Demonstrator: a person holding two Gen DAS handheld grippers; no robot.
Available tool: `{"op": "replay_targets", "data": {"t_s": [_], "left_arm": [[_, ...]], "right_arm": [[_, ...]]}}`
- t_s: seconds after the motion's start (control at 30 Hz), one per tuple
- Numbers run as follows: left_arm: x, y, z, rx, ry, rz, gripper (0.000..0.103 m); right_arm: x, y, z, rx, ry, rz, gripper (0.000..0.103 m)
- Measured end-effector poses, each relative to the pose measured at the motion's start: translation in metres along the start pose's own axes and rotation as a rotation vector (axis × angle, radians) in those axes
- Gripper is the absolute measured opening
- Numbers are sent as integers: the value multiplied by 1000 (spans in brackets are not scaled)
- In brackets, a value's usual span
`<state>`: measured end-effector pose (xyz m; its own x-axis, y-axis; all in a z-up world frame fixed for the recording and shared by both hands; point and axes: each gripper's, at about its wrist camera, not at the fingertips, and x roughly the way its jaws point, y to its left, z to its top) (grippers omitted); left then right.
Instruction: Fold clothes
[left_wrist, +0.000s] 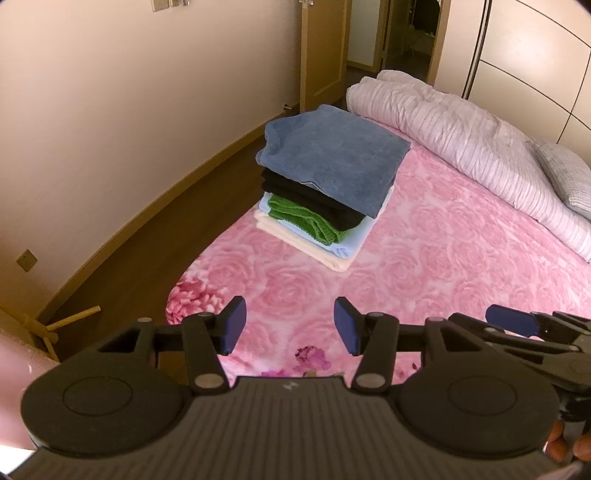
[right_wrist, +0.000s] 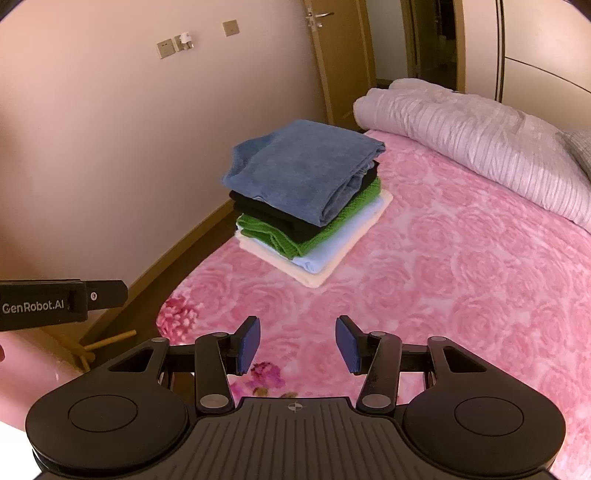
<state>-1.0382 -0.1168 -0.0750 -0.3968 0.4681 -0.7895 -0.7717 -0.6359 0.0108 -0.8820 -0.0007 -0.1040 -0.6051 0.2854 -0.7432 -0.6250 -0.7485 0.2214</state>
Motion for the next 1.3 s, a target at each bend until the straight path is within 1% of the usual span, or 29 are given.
{"op": "replay_targets", "data": {"t_s": [0.23,0.43,0.63,0.8,0.93,1.13,1.2,1.3], "left_arm": [[3,-9,2,-27,-1,40,49],[5,-34,-1,-77,6,82,48],[1,-83,0,-133,9,129,48],[-1,-127,-3,-188,0,187,48],[-2,-156,-7,-249,9,216,48],[-3,-196,-15,-342,20,259,48],[-1,-210,-16,-360,25,265,48],[8,-232,-16,-376,34,294,48]], "right_arm": [[12,-9,8,-42,23,9,49],[12,-37,20,-99,36,39,49],[6,-80,34,-162,64,91,49],[9,-118,45,-225,105,149,49],[11,-141,50,-307,127,180,49],[15,-174,59,-399,161,225,49],[18,-185,63,-430,170,240,49],[23,-202,68,-460,180,257,49]]}}
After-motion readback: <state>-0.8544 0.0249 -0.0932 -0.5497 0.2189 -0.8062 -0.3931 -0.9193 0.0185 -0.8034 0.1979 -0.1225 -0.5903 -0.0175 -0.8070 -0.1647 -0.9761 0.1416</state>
